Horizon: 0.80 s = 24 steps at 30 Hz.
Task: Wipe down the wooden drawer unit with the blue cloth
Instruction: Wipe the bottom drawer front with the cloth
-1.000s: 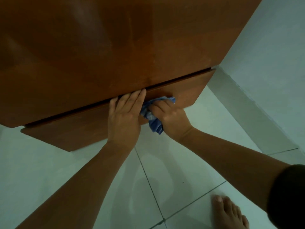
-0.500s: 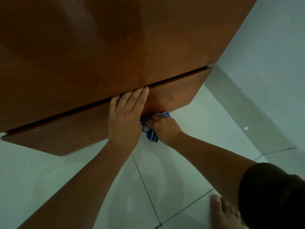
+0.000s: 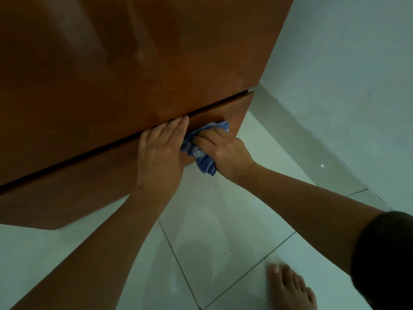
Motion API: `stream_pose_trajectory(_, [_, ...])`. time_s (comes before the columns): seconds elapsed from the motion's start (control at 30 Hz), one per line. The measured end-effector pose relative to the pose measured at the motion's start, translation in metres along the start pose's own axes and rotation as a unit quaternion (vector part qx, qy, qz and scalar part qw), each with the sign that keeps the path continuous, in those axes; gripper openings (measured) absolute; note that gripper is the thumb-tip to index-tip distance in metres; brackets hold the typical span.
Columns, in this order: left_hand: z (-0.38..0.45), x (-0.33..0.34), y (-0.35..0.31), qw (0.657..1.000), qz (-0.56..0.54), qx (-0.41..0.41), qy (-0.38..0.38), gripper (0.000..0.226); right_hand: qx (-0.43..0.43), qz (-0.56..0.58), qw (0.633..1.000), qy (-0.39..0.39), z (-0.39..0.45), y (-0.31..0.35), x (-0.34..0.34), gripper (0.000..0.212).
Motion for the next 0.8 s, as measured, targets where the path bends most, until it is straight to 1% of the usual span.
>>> stream_pose_trajectory(0.07, [0.002,0.003,-0.001,1.000,0.002,0.005,0.004,0.064,-0.005,-0.002,1.000,0.013,-0.002,-0.003,0.016,0.025])
stream_pose_trajectory(0.1, [0.002,0.006,-0.001,1.000,0.005,0.006,0.009,0.069,-0.007,0.000,1.000,0.023,-0.004,-0.004,0.026,0.021])
stream_pose_trajectory(0.17, [0.003,0.008,-0.001,1.000,0.016,0.003,0.012,0.078,-0.002,0.020,0.996,0.087,-0.008,-0.004,0.050,0.003])
stream_pose_trajectory(0.23, [0.004,0.007,-0.004,1.000,0.013,0.008,-0.004,0.070,0.029,0.065,0.981,0.178,-0.014,-0.010,0.080,0.010])
stream_pose_trajectory(0.3, [0.006,0.006,-0.006,1.000,0.012,0.004,-0.010,0.059,0.090,0.099,0.955,0.264,-0.019,-0.018,0.101,0.020])
stream_pose_trajectory(0.33, [0.007,0.005,-0.007,1.000,0.014,-0.001,-0.011,0.057,0.108,0.105,0.942,0.299,-0.021,-0.021,0.107,0.025])
stream_pose_trajectory(0.37, [0.008,0.005,-0.007,1.000,0.015,-0.004,-0.011,0.056,0.114,0.113,0.937,0.310,-0.022,-0.023,0.110,0.027])
stream_pose_trajectory(0.47, [0.008,0.004,-0.008,1.000,0.018,-0.001,-0.010,0.055,0.117,0.133,0.936,0.305,-0.022,-0.024,0.100,0.031])
stream_pose_trajectory(0.5, [0.008,0.003,-0.009,1.000,0.020,0.001,-0.009,0.055,0.113,0.144,0.940,0.286,-0.021,-0.024,0.093,0.030])
stream_pose_trajectory(0.57, [0.009,0.004,-0.009,1.000,0.022,-0.003,0.001,0.056,0.077,0.196,0.953,0.217,-0.020,-0.019,0.071,0.026])
stream_pose_trajectory(0.63, [0.009,0.003,-0.009,1.000,0.020,-0.011,0.014,0.057,0.056,0.241,0.956,0.158,-0.025,-0.020,0.048,0.029])
stream_pose_trajectory(0.7, [0.010,0.003,-0.010,0.999,0.018,-0.015,0.023,0.059,0.040,0.201,0.970,0.127,-0.028,-0.021,0.027,0.022])
stream_pose_trajectory(0.8, [0.011,0.007,-0.015,0.999,0.011,-0.003,0.031,0.062,0.021,0.081,0.996,0.024,-0.027,-0.031,-0.012,0.016])
Point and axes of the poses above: each hand's wrist, its own z-axis towards the middle knuckle, its own x-axis out of the palm, y = z × x, the point moved 7 cm from there along z, towards the middle knuckle, and after that the axes turned 6 degrees about y, right-handed, at the moved point
